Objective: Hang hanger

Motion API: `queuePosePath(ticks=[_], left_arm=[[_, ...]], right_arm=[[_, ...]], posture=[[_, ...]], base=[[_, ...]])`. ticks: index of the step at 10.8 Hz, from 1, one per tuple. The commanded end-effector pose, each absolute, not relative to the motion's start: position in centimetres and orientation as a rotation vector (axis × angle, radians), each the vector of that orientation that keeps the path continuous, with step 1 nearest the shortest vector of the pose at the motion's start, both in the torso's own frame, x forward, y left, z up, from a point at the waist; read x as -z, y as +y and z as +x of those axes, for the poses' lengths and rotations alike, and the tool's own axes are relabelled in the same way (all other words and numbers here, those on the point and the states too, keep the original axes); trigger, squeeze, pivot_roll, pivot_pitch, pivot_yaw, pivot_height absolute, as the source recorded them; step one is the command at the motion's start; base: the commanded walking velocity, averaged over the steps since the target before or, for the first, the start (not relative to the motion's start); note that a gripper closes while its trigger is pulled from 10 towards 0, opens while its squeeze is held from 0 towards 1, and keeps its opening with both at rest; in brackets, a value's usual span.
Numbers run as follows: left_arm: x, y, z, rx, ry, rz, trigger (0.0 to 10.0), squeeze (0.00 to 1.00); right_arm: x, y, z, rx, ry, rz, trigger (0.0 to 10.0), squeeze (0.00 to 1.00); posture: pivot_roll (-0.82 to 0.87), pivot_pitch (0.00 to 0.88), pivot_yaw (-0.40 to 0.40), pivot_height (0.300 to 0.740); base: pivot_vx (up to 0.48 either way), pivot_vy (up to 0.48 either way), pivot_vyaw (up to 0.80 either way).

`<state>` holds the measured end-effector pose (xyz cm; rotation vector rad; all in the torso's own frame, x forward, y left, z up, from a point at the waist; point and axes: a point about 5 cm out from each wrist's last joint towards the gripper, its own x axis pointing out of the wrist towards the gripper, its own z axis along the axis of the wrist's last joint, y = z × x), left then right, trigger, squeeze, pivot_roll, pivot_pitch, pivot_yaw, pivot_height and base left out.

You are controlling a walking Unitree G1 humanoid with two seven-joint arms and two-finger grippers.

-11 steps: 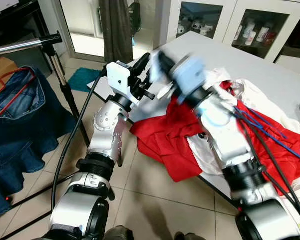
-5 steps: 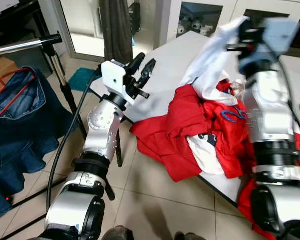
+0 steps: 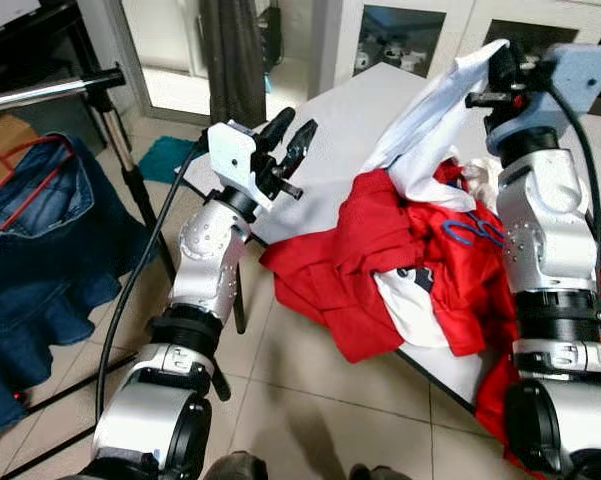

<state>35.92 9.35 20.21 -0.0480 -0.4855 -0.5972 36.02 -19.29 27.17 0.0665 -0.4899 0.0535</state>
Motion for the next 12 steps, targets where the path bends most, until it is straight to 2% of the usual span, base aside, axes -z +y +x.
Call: queuePosePath(ticks=[1,2,6,9,12], left_arm=[[-20.8,8.7,36.1,0.627,-0.489,-0.032,10.0,0.0],[-20.8,8.5,36.1,0.63,-0.489,-0.033,10.0,0.0],[-21.0,7.7,36.3,0.655,-0.489,-0.033,10.0,0.0],[-21.0,7.6,36.1,0.656,-0.493,-0.028,10.0,0.0],[-20.6,8.1,36.0,0.643,-0.489,-0.026,10.0,0.0]], right_arm=[[-28.2,-19.5,35.7,-0.053,-0.529,0.083,8.0,0.0],[-28.9,-19.4,35.7,-0.061,-0.551,0.078,8.3,0.0],[-33.8,-18.3,37.3,-0.083,-0.642,-0.008,8.2,0.0],[-37.4,-18.1,38.9,-0.014,-0.67,-0.067,8.0,0.0],[-38.4,-18.0,39.5,0.003,-0.67,-0.075,8.0,0.0]], posture=[[0.05,0.0,0.027,0.74],[0.05,0.0,0.03,0.74],[0.03,0.0,0.038,0.74],[0.06,0.0,0.026,0.74],[0.07,0.0,0.021,0.74]], base=[[0.0,0.0,0.0],[0.0,0.0,0.0],[0.0,0.0,0.0],[0.0,0.0,0.0],[0.0,0.0,0.0]])
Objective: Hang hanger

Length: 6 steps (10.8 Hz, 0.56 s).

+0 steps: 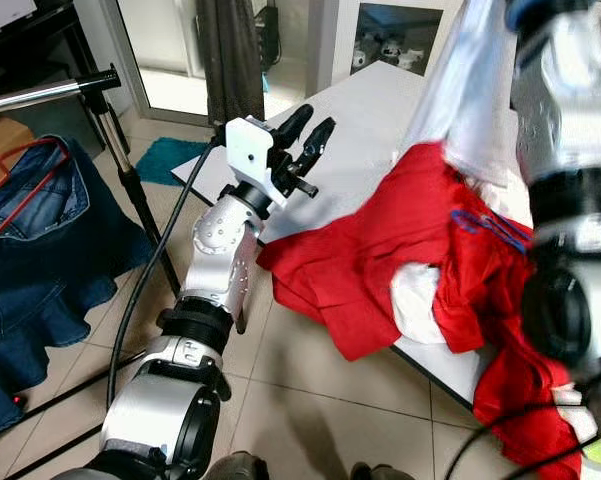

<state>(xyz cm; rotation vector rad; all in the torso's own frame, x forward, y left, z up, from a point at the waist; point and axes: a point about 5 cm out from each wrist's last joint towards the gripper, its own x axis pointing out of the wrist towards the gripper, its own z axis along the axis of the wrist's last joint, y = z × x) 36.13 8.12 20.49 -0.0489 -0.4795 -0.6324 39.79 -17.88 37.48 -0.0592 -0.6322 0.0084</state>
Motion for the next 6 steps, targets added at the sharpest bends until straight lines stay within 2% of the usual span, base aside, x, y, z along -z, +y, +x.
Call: queuePosePath(ticks=[1,6], left_arm=[[-20.5,8.2,36.0,0.638,-0.486,-0.026,10.0,0.0],[-20.6,7.8,36.0,0.638,-0.485,-0.031,10.0,0.0]], right_arm=[[-38.7,-18.0,39.6,0.003,-0.668,-0.081,8.0,0.0],[-43.1,-15.9,40.1,-0.012,-0.68,-0.201,8.2,0.0]], posture=[[0.08,0.0,0.02,0.74],[0.08,0.0,0.015,0.74]], base=[[0.0,0.0,0.0],[0.0,0.0,0.0]])
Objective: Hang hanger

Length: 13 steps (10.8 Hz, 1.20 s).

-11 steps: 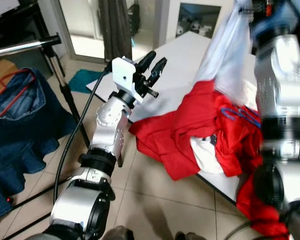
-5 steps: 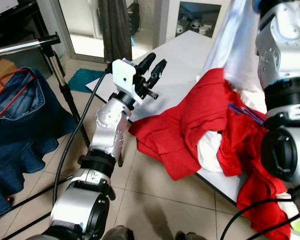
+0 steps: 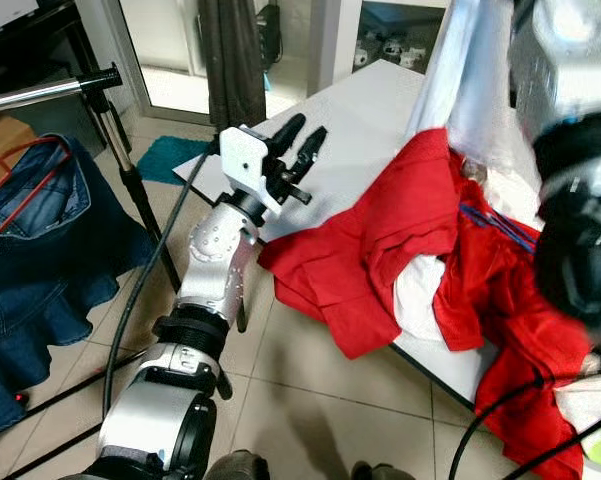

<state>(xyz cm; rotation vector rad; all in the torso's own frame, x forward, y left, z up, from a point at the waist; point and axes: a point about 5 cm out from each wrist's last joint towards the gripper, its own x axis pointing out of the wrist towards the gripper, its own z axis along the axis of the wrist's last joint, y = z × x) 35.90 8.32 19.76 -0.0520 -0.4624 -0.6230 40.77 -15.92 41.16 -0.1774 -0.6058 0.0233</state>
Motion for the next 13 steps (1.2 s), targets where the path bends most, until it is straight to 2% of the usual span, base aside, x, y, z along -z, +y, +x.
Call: queuePosePath(ticks=[1,4,5,6,8,10,13], left_arm=[[-20.6,7.8,36.0,0.638,-0.486,-0.031,10.0,0.0],[-20.2,8.0,35.8,0.63,-0.482,-0.03,10.0,0.0],[-20.1,8.0,35.7,0.626,-0.481,-0.031,10.0,0.0],[-20.0,8.1,35.7,0.619,-0.481,-0.035,10.0,0.0],[-19.9,8.5,35.6,0.604,-0.48,-0.036,10.0,0.0],[-19.9,8.4,35.6,0.604,-0.478,-0.036,10.0,0.0],[-19.9,8.2,35.6,0.605,-0.476,-0.034,10.0,0.0]], right_arm=[[-43.2,-15.7,40.1,-0.011,-0.675,-0.211,8.3,0.0],[-43.6,-14.3,40.2,-0.034,-0.662,-0.229,8.5,0.0],[-43.0,-13.1,40.4,-0.11,-0.646,-0.215,9.3,0.0],[-40.1,-10.5,41.0,-0.301,-0.578,-0.255,9.8,0.0],[-34.8,-7.8,40.9,-0.539,-0.533,-0.303,10.0,0.0],[-31.2,-6.9,40.5,-0.616,-0.502,-0.316,10.0,0.0],[-27.7,-7.3,40.0,-0.628,-0.456,-0.252,10.0,0.0]], posture=[[0.08,0.0,0.015,0.74],[0.09,0.0,0.004,0.74],[0.09,0.001,-0.001,0.74],[0.1,0.002,-0.003,0.74],[0.09,0.008,-0.001,0.74],[0.08,0.009,0.005,0.74],[0.09,0.008,0.003,0.74]], base=[[0.0,0.0,0.0],[0.0,0.0,0.0],[0.0,0.0,0.0],[0.0,0.0,0.0],[0.0,0.0,0.0],[0.0,0.0,0.0],[0.0,0.0,0.0]])
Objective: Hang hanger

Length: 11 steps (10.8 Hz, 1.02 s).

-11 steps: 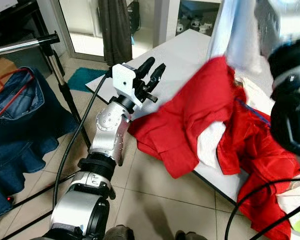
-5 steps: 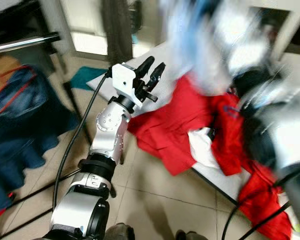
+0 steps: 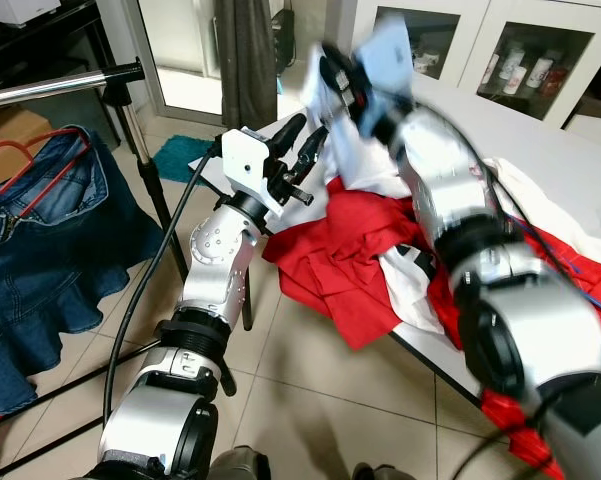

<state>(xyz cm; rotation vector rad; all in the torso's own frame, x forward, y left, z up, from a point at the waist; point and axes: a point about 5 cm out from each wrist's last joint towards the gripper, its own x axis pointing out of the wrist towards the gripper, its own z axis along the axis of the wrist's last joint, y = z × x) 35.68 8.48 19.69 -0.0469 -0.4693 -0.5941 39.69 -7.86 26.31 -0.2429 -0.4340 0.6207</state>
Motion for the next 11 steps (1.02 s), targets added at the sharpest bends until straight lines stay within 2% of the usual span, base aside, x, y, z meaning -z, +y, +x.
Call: queuePosePath(ticks=[1,3,7,9,11], left_arm=[[-19.8,8.7,35.5,0.584,-0.475,-0.031,10.0,0.0],[-19.7,9.2,35.6,0.566,-0.472,-0.03,10.0,0.0],[-19.8,10.2,36.0,0.482,-0.474,-0.058,10.0,0.0],[-19.5,10.6,36.1,0.469,-0.459,-0.058,10.0,0.0],[-19.0,9.7,35.5,0.568,-0.445,-0.06,10.0,0.0]], right_arm=[[-26.4,-8.2,39.2,-0.627,-0.459,-0.218,10.0,0.0],[-25.0,-9.3,37.8,-0.589,-0.463,-0.168,10.0,0.0],[-22.7,-12.2,35.7,-0.392,-0.417,-0.032,10.0,0.0],[-22.2,-12.3,34.8,-0.39,-0.401,-0.014,10.0,0.0],[-21.7,-11.7,33.8,-0.376,-0.371,0.019,10.0,0.0]], posture=[[0.09,0.009,0.002,0.74],[0.09,0.005,0.004,0.74],[0.07,0.0,0.011,0.74],[0.07,0.0,0.011,0.74],[0.07,0.0,0.011,0.74]], base=[[0.0,0.0,0.0],[0.0,0.0,0.0],[0.0,0.0,0.0],[0.0,0.0,0.0],[0.0,0.0,0.0]])
